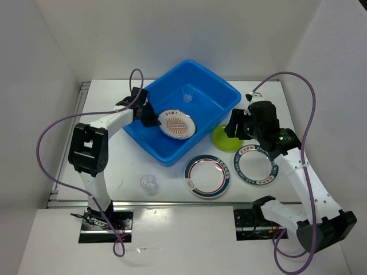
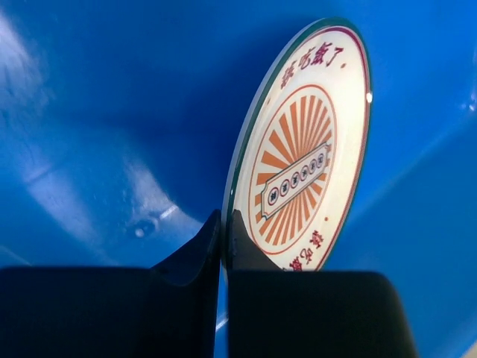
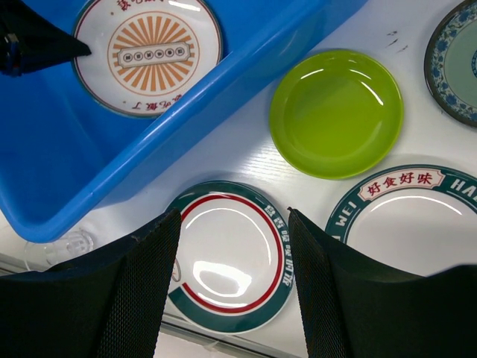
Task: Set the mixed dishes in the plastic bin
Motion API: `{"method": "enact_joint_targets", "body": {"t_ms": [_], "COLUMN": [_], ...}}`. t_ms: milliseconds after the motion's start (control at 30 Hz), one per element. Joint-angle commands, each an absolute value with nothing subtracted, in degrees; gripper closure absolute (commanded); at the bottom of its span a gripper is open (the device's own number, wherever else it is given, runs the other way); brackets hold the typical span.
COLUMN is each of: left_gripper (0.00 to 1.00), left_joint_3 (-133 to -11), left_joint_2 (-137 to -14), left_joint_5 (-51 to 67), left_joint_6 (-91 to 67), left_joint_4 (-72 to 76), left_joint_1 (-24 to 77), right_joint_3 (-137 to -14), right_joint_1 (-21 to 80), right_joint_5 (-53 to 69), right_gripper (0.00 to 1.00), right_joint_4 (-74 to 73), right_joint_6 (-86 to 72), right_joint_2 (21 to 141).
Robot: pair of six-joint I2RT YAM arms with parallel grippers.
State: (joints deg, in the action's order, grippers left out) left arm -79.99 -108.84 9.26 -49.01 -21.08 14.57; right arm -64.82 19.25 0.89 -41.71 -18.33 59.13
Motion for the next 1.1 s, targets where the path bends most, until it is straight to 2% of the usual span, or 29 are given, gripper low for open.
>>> {"method": "enact_joint_targets", "body": {"t_ms": [0, 67, 167, 233, 500, 633, 667, 767, 967, 1067], "left_gripper": [0.93, 0.78, 0.67, 0.67, 0.57, 0.46, 0.40, 0.35, 0.31, 0.30], "left_joint_3": [-83.8, -83.8, -84.3, -84.3, -84.3, -86.9, -88.5, -92.4, -96.1, -90.9], "left_joint_2": [-111.3, -112.8, -114.3, -114.9, -116.1, -111.2, -109.8, -102.0, -94.8, -91.4], "left_joint_5": [6.5, 3.6, 1.2, 1.2, 0.7, 3.5, 4.1, 3.3, 7.7, 10.8], "left_joint_6": [-48.1, -47.5, -47.0, -47.0, -47.5, -47.5, -47.0, -46.0, -45.3, -45.8], "left_joint_4": [-21.1, -22.0, -22.7, -22.7, -22.7, -22.7, -22.7, -23.5, -24.6, -22.2], "left_joint_1": [14.2, 14.2, 14.2, 14.2, 14.2, 14.2, 14.2, 14.8, 14.8, 14.8], "right_joint_3": [-64.3, -64.3, -63.7, -63.7, -62.7, -60.7, -60.1, -60.1, -67.9, -67.9], "right_joint_1": [19.6, 19.6, 19.6, 19.6, 19.6, 19.6, 20.9, 25.2, 30.0, 32.5], "right_joint_5": [0.7, 0.7, 0.7, 0.7, 0.2, 3.9, 3.0, -2.1, -3.5, -3.5], "right_gripper": [0.35, 0.35, 0.35, 0.35, 0.35, 0.35, 0.37, 0.39, 0.39, 0.39], "right_joint_4": [-40.2, -40.2, -40.2, -40.2, -39.6, -40.3, -40.3, -41.0, -54.2, -59.2], "right_joint_6": [-17.6, -17.6, -17.6, -17.6, -17.6, -17.9, -18.7, -22.0, -27.6, -32.1], "right_joint_2": [59.1, 59.1, 59.1, 58.5, 57.5, 57.5, 57.5, 56.3, 69.0, 69.7]}}
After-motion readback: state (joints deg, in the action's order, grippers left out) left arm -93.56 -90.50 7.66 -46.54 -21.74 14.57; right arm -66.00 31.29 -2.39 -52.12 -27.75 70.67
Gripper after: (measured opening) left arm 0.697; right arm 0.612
